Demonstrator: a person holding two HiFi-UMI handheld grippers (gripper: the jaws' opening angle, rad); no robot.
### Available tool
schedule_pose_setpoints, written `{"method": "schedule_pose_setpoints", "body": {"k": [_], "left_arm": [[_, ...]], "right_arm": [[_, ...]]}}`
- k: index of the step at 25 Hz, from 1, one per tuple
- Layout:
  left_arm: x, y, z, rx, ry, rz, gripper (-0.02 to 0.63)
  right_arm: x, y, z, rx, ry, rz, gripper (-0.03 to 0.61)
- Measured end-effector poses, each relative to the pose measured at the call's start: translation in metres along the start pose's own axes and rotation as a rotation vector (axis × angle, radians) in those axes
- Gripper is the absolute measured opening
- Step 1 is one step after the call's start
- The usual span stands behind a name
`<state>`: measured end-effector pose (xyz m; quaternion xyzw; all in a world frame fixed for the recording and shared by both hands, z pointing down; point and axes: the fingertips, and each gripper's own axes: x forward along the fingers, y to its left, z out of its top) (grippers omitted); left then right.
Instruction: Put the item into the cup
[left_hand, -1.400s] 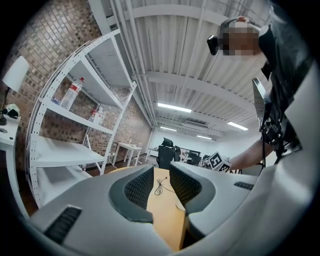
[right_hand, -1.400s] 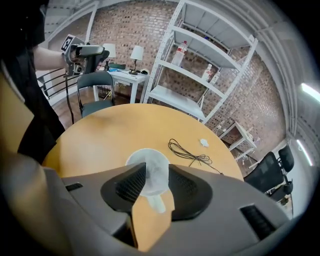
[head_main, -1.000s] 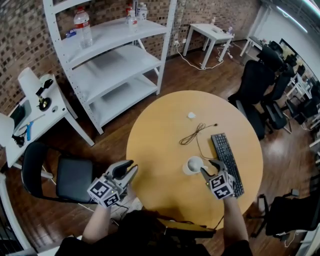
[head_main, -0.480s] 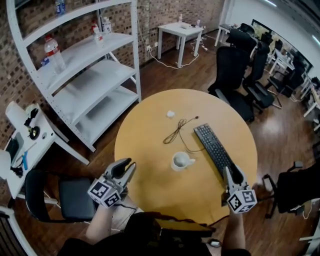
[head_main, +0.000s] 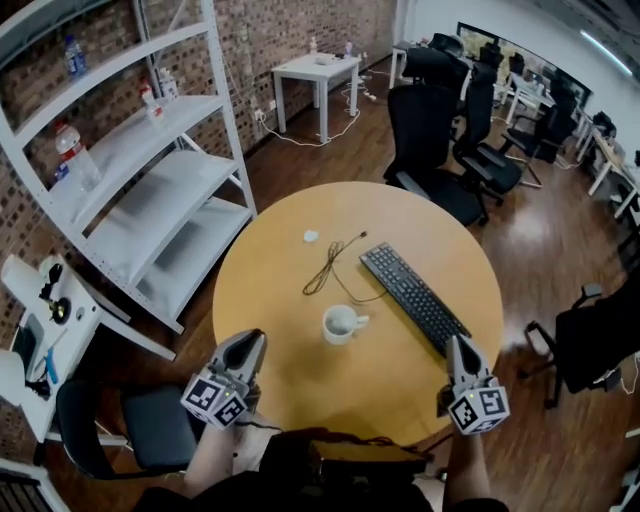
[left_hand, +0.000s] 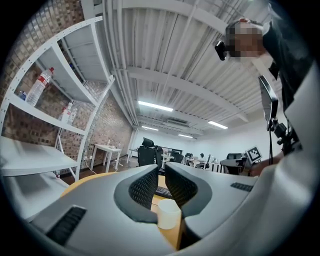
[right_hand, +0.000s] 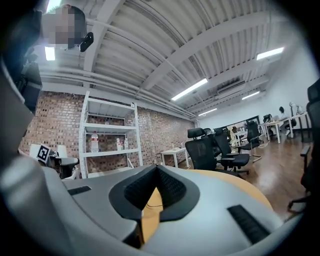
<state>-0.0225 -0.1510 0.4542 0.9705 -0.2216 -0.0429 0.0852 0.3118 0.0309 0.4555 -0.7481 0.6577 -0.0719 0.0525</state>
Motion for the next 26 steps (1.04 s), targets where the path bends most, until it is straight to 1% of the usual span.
{"method": "schedule_pose_setpoints", "body": {"k": [3,7,10,14,16,20,26], "left_arm": [[0.004,-0.002,0.007,0.021,-0.011,0.002,0.041],[0.003,-0.003,0.003,0.024,0.009,-0.013,0.041],[-0.002,0.004,0.0,0.021,0.018,0.007,0.041],[-0.01,0.012,-0.003,0.017,0.026,0.033,0.041],[-0.011,0.014,-0.002,0.02,0.027,0.04,0.041],[-0.008,0.014,-0.004,0.008,0.033,0.026,0.041],[-0.003,0.004,-0.008,0.004,0.042,0.001,0.041]], "right_arm": [[-0.007,0.001,0.001,-0.018,-0.002,-0.008,0.009],[-0.009,0.0,-0.003,-0.014,0.004,-0.006,0.009],[-0.007,0.0,-0.008,-0.023,0.018,-0.003,0.009],[-0.003,0.008,-0.012,-0.078,0.052,0.017,0.009],[-0.002,0.011,-0.012,-0.077,0.053,0.025,0.009],[-0.001,0.013,-0.012,-0.063,0.049,0.021,0.009],[-0.004,0.015,-0.02,-0.055,0.07,0.029,0.009]]}}
